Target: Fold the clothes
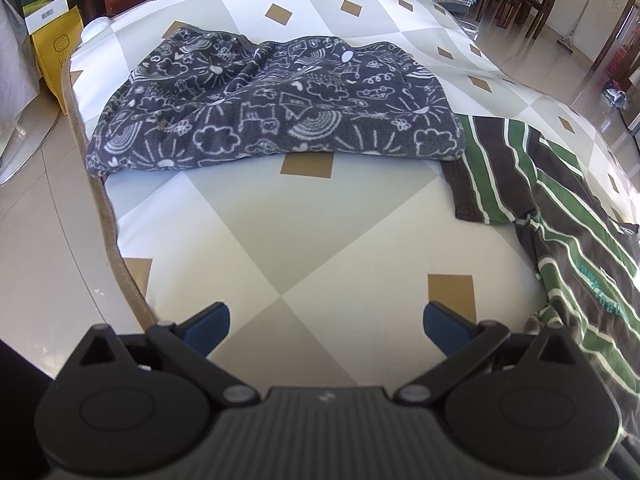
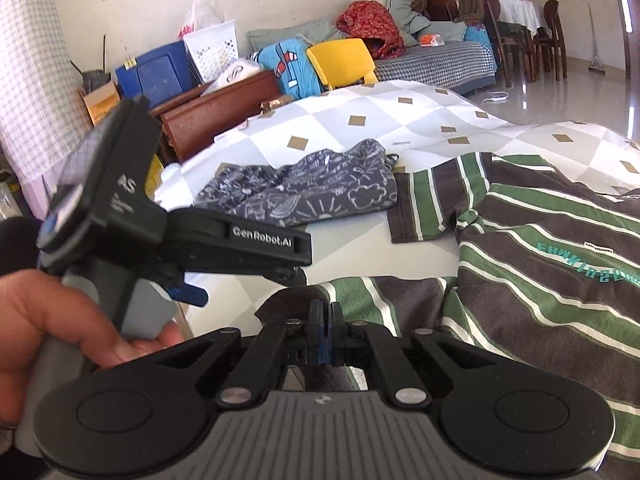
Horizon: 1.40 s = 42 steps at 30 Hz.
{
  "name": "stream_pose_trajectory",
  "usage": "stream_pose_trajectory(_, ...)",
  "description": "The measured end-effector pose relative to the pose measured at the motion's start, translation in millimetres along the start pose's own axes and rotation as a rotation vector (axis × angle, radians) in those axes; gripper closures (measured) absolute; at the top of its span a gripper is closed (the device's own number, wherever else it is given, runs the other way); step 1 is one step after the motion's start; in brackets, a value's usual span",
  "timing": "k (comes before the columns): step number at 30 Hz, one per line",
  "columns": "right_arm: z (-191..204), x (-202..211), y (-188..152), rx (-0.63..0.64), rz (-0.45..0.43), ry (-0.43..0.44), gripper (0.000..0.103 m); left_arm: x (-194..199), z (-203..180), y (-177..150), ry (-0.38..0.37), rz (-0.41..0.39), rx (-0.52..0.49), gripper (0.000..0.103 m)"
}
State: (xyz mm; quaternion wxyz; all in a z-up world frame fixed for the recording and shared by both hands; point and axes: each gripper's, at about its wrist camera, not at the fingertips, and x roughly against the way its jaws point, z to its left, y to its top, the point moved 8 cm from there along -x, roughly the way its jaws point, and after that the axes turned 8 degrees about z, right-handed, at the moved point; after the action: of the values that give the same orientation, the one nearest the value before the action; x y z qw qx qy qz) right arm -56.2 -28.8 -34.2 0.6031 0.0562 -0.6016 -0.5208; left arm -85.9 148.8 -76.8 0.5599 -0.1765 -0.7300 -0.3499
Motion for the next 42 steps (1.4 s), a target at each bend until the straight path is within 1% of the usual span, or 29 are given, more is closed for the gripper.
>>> stream_pose_trajectory(5, -1.1, 31.6, 0.6, -0.020, -0.031, 0.067, 0.100, -6.4, -6.9, -7.6, -0.009, 0.031, -0.008, 0.000)
stream_pose_trajectory(9, 0.9, 49.3, -8.0, -0.007, -0.016, 0.130, 0.100, -5.5, -10.6, -8.9, 0.001, 0.022, -0.009, 0.000)
stream_pose_trajectory(12, -1.9, 50.9, -16.8, 0.002, 0.018, 0.120, 0.100, -4.8, -13.8, -9.9, 0.007, 0.018, -0.009, 0.000)
stream_pose_trajectory(15, -6.0, 48.0, -26.4, 0.002, 0.057, 0.105, 0.094, -3.0, -17.1, -10.1, 0.013, 0.008, -0.011, 0.000)
stream_pose_trajectory(17, -7.0, 47.4, -29.4, 0.004, 0.064, 0.102, 0.089, -1.3, -19.5, -10.2, 0.016, 0.000, -0.017, 0.000)
stream_pose_trajectory(19, -7.8, 47.2, -31.0, 0.008, 0.064, 0.097, 0.089, 0.2, -20.5, -10.1, 0.019, -0.008, -0.023, 0.000)
stream_pose_trajectory(24, -17.4, 43.0, -34.3, -0.017, 0.068, 0.036, 0.087, -3.1, -22.8, -13.9, 0.006, 0.009, -0.033, 0.000)
stream_pose_trajectory(28, -35.7, 36.6, -37.3, -0.069, 0.092, -0.057, 0.083, -7.1, -31.9, -20.2, -0.021, 0.023, -0.063, 0.000)
stream_pose_trajectory(32, -59.4, 33.3, -43.6, -0.141, 0.121, -0.149, 0.081, -9.0, -48.0, -27.6, -0.043, 0.023, -0.115, 0.000)
stream_pose_trajectory(34, -69.2, 34.1, -46.4, -0.166, 0.126, -0.182, 0.081, -8.9, -57.6, -31.6, -0.054, 0.020, -0.149, 0.000)
stream_pose_trajectory(38, -86.8, 38.4, -50.9, -0.213, 0.125, -0.245, 0.080, -8.6, -77.0, -40.5, -0.077, 0.016, -0.222, 0.000)
stream_pose_trajectory(42, -105.9, 43.2, -56.1, -0.270, 0.125, -0.311, 0.079, -10.3, -91.9, -48.8, -0.106, 0.021, -0.269, 0.000)
